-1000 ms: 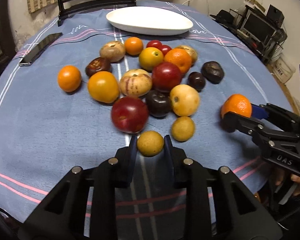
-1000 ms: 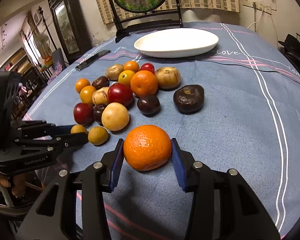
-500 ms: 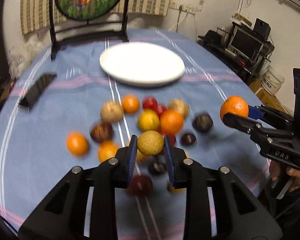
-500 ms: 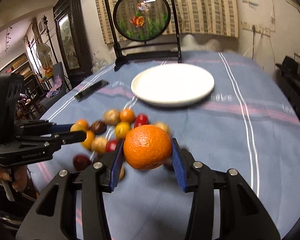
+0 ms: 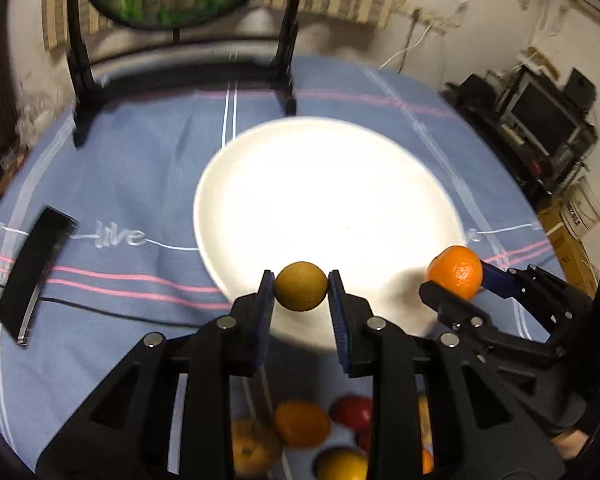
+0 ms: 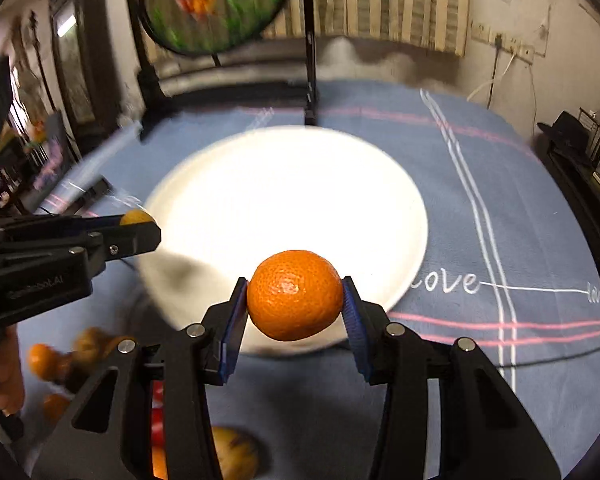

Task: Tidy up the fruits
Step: 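Carry both fruits onto the white plate and open both tools, then lift both tools off the plate back toward the fruit pile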

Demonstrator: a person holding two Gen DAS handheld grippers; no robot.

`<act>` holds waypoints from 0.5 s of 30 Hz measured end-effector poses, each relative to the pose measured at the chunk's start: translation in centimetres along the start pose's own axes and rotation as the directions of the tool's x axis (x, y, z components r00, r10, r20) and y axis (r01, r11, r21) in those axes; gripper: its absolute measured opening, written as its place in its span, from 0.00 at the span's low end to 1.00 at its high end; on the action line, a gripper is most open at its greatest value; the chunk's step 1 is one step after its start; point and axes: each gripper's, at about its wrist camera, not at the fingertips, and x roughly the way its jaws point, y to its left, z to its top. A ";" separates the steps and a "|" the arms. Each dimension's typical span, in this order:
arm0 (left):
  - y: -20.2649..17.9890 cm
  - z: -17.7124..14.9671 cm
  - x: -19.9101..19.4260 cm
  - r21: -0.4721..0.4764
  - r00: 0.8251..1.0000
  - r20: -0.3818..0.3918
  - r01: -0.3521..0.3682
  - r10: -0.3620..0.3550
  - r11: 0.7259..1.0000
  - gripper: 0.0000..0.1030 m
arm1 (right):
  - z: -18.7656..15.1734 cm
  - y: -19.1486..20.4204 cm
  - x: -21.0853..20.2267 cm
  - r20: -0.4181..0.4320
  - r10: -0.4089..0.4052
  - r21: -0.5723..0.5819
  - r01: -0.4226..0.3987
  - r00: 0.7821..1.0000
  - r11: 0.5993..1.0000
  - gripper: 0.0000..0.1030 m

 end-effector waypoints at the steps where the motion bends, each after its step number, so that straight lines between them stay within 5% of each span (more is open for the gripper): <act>1: 0.1 0.2 1.2 -0.005 1.000 -0.018 -0.010 0.009 1.000 0.27 | 0.2 -0.2 1.1 -0.025 -0.003 0.003 0.003 1.000 1.000 0.45; 4: 0.6 0.5 3.1 -0.033 0.999 -0.042 -0.014 0.013 0.999 0.31 | 0.4 -0.6 2.5 -0.068 0.003 0.024 -0.001 0.998 1.000 0.47; 5: 0.8 0.6 3.2 -0.042 0.999 -0.038 -0.016 0.015 0.999 0.54 | 0.4 -0.5 2.5 -0.071 0.004 0.016 -0.003 0.997 1.000 0.54; 8: 0.7 0.2 1.9 -0.040 0.999 0.026 -0.021 0.022 0.999 0.88 | 0.1 -0.3 0.7 0.005 -0.009 0.003 0.009 1.000 1.000 0.67; 15: -0.8 -2.0 -3.5 0.058 0.995 0.094 -0.045 0.039 0.997 0.90 | -1.8 -1.7 -4.3 0.041 0.018 0.058 -0.021 0.999 0.998 0.68</act>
